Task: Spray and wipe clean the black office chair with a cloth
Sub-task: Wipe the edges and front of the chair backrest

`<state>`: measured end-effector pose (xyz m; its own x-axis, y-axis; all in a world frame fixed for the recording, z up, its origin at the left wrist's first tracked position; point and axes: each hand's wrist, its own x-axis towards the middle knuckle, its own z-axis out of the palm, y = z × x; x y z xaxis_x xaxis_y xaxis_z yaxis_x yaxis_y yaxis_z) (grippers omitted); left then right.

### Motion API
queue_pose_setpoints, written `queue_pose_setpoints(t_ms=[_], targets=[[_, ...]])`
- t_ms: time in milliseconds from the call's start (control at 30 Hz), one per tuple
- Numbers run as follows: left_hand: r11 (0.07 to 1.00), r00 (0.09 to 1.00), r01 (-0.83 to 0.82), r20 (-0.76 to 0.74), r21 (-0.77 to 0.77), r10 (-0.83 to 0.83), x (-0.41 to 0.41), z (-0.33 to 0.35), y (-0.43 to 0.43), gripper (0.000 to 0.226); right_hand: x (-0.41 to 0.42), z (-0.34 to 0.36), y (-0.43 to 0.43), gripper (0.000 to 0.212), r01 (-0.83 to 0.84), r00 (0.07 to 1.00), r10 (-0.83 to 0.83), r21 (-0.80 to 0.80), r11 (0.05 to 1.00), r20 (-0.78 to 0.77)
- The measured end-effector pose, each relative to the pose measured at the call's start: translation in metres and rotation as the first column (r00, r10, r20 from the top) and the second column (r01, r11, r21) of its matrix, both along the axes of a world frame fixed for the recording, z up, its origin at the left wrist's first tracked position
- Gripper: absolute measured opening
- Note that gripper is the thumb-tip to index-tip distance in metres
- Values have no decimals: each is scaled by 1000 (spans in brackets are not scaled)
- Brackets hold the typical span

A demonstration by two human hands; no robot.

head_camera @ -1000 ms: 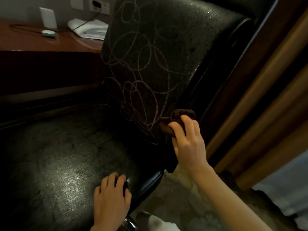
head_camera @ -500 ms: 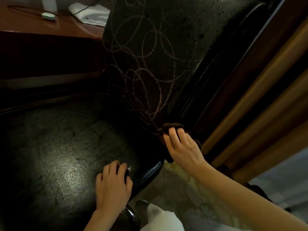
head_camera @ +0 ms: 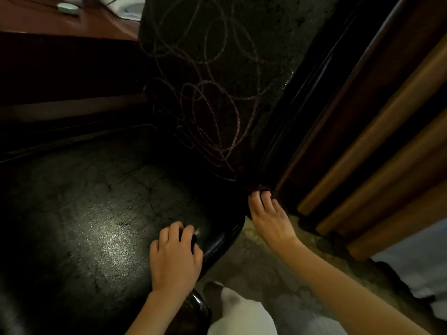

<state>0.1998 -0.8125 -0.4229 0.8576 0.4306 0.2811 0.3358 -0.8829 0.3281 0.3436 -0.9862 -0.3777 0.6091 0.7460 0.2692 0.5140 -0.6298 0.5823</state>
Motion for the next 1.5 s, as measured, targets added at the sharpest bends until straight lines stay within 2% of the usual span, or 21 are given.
queue_pose_setpoints(t_ms=[133, 200, 233, 300, 400, 567, 700, 800, 967, 1200, 1333, 1500], targets=[[1000, 1000, -9, -15, 0, 9, 2, 1, -2, 36, -8, -7, -5, 68, 52, 980, -34, 88, 995, -198], [1000, 1000, -9, -20, 1, 9, 2, 1, -2, 37, -21, -1, -15, 78, 107, 953, -60, 144, 984, -297], [1000, 1000, -8, -23, 0, 8, 2, 0, -1, 38, -29, 6, -20, 81, 120, 942, -55, 180, 976, -331], [1000, 1000, -5, -27, -1, 5, 2, -1, 0, 39, -41, 31, -29, 72, 89, 942, 15, 292, 952, -335], [1000, 999, 9, -47, 19, -8, 1, -3, 1, 41, -40, 95, -32, 53, 8, 970, 111, 488, 873, -216], [1000, 997, -1, -71, -21, 0, 0, 7, 1, 39, -17, 220, -22, 46, -132, 991, 122, 692, 709, 64], [999, 992, 46, -119, -29, -49, 0, 1, 9, 39, 0, 304, -10, 42, -209, 975, 62, 773, 599, 215], [999, 996, 34, -84, 10, -33, -3, 5, 10, 39, 11, 329, 0, 40, -178, 978, 20, 778, 602, 208], [996, 994, 81, -72, 24, -79, -15, 4, 14, 39, 6, 271, 11, 46, -119, 979, -47, 738, 665, 199], [995, 995, 86, -46, 56, -84, -16, 3, 11, 38, -24, 111, 8, 48, 90, 996, -77, 741, 666, -52], [995, 996, 84, -37, 61, -82, -16, 0, 9, 36, -30, 56, 10, 39, 139, 989, -48, 767, 626, -141], [994, 998, 65, -18, 82, -64, -17, -1, 9, 36, -39, 18, 17, 43, 206, 971, 11, 855, 476, -240]])
